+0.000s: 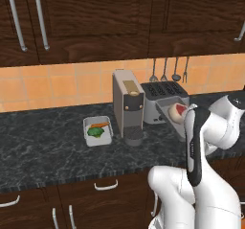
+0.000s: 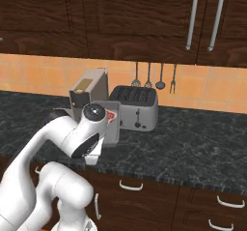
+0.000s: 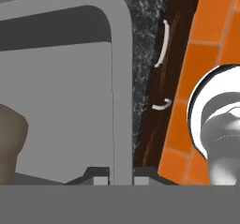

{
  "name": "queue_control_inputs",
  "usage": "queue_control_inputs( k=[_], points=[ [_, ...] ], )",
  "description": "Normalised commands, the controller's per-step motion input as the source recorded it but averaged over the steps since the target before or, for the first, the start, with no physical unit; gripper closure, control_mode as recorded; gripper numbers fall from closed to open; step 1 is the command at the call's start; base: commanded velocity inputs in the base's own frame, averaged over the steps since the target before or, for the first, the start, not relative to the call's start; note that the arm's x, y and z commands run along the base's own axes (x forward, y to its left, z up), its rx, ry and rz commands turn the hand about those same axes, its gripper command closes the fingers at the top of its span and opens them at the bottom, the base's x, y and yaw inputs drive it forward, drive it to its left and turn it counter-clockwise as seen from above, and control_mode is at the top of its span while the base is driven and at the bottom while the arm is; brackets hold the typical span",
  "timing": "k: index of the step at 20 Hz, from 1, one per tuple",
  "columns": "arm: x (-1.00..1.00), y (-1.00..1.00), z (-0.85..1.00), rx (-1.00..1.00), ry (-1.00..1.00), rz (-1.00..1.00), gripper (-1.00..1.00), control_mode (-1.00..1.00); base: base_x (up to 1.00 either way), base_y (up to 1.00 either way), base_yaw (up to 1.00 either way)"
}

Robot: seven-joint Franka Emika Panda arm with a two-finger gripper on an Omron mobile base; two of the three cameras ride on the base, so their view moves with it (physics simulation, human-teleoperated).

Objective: Take the meat container that has the steak and place it on the second highest rack of the freezer. Then take the vegetable container that has the carrot and broccoli and place it on the highest rack of the freezer.

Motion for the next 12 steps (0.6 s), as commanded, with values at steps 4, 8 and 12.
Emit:
queue_control_inputs(
  k=[4,8,12],
  points=[
    [-0.12,0.52,0.19,0.00,0.00,-0.01,1.00,-1.00,0.00,0.00,0.00],
    [-0.13,0.17,0.08,-0.05,0.00,-0.01,1.00,-1.00,0.00,0.00,0.00],
    [-0.06,0.00,0.00,0.00,0.00,-0.01,1.00,-1.00,0.00,0.00,0.00]
  ],
)
